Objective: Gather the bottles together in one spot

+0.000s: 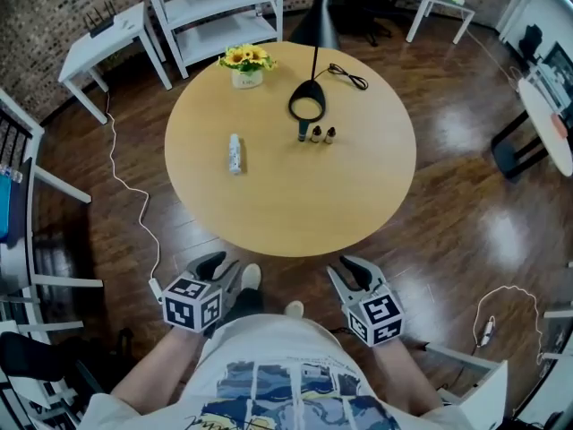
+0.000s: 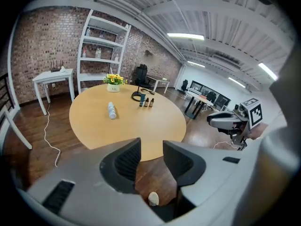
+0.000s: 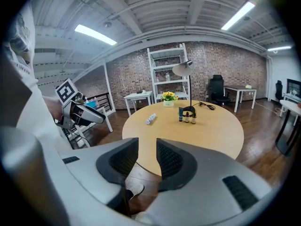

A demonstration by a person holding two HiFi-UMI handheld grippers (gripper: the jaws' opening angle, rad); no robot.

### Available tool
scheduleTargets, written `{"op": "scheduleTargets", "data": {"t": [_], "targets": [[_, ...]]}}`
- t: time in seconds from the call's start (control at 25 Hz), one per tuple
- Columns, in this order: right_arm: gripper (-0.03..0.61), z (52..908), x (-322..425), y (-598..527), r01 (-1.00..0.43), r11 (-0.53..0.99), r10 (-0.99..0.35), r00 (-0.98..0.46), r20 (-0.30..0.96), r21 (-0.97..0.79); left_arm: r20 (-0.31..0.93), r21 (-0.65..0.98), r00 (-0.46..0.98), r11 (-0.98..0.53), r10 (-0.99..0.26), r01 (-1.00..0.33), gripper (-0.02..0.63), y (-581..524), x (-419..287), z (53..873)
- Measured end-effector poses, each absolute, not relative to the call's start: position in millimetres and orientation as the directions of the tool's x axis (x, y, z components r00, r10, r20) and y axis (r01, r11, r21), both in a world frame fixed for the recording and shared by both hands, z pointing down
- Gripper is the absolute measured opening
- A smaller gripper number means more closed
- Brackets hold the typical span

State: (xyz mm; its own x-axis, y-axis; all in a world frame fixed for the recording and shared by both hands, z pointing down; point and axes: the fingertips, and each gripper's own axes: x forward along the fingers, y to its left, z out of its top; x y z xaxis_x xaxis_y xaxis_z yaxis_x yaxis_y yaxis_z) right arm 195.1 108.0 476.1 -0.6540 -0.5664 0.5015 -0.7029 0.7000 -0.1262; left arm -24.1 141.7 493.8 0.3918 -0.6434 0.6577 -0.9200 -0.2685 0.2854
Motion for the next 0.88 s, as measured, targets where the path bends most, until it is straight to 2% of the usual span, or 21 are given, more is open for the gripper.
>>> {"op": "scheduleTargets", "data": {"t": [0.44, 0.8, 0.88], "targets": [[0.144, 478, 210, 109, -0.728, 0.672, -0.584, -0.632, 0.509, -0.133, 0.651, 0.252, 0.383, -0.289, -0.656, -0.923, 0.153, 126, -34, 496], [0.144, 472, 192, 80, -0.784, 0.604, -0.626, -0.579, 0.521, -0.145, 0.696, 0.181, 0.358, -0.330, -0.623, -0.926, 0.209, 14, -79, 535], [0.177, 468, 182, 72, -0.796, 0.587, -0.641, -0.568, 0.516, -0.148, 0.712, 0.173, 0.346, -0.324, -0.611, -0.930, 0.209, -22, -94, 550]]}}
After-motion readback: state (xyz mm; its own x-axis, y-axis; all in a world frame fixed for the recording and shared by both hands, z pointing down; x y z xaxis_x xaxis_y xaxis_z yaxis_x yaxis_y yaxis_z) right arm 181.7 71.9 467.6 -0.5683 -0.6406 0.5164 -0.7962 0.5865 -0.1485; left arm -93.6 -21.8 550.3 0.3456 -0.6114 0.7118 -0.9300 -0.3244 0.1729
